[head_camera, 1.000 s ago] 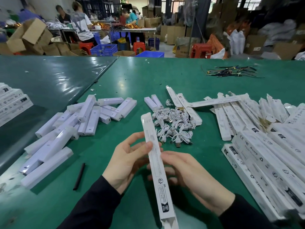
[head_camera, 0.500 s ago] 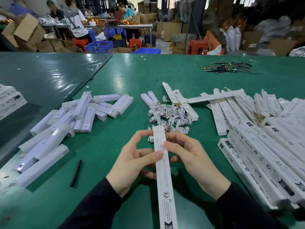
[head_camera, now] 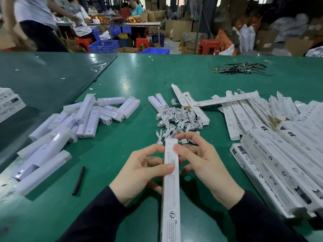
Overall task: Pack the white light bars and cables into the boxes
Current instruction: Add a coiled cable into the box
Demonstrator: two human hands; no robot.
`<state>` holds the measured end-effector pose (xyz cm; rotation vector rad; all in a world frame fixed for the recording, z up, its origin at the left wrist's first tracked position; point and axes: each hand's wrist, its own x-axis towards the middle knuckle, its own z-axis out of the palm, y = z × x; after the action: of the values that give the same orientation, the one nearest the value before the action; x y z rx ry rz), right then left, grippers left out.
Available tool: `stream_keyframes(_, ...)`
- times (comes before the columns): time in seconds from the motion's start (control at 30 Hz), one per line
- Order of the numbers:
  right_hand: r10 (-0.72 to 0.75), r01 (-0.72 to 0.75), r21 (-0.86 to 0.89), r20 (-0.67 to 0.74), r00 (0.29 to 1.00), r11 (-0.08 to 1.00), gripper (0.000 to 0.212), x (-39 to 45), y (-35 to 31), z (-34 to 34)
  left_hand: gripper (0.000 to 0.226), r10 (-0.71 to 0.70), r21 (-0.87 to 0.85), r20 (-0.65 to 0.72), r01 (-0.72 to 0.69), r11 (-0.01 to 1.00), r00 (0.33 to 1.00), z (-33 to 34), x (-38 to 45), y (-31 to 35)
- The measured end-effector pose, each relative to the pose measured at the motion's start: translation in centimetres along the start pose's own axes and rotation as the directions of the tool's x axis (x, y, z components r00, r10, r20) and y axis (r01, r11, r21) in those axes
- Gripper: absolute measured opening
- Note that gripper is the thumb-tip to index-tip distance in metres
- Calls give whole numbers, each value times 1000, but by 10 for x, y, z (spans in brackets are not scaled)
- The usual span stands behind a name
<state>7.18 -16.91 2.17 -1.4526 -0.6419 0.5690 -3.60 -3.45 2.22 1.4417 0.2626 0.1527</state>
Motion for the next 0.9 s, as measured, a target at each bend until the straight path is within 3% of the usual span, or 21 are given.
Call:
stream_keyframes(0.1,-25,27,39,-42,999,999,16,1,-1,-1,46,19,-2,-69,-20,1000,997,5,1,1)
stream_keyframes(0.17,-33,39,155,-43,999,987,23,1,-4,-1,61,-34,-126,-110,20,992,993,9,2,1)
stream_keyframes(0.23,-22,20,296,5,1000,955,26,2,-8,-1,62,-100,-358,4,94,929,995,12,0,3)
stream_keyframes(0.3,5,-23,380,50,999,925,25,3,-8,-2,59,-96,-438,148,152,886,984,16,-4,7)
stream_keyframes(0.4,43,-50,384,26,999,922,28,5,-8,-3,56,-42,-320,102,73,944,994,19,-7,6)
stream_keyframes(0.5,29,-28,267,-3,1000,963,32,4,-8,-4,58,-1,-202,65,14,979,998,21,-6,2)
stream_keyframes(0.6,30,-23,247,-21,999,969,10,3,-7,-7,57,-22,-183,136,47,982,990,20,-6,0)
stream_keyframes(0.7,102,-98,322,5,995,942,20,3,-11,-8,72,-26,-306,228,97,947,973,16,-6,-1)
stream_keyframes(0.83,144,-170,397,93,985,902,31,5,-18,-13,54,-27,-158,164,54,986,986,17,-4,-4)
stream_keyframes(0.9,169,-197,396,104,980,897,37,6,-17,-12,50,-54,-189,129,78,979,990,20,-3,-5)
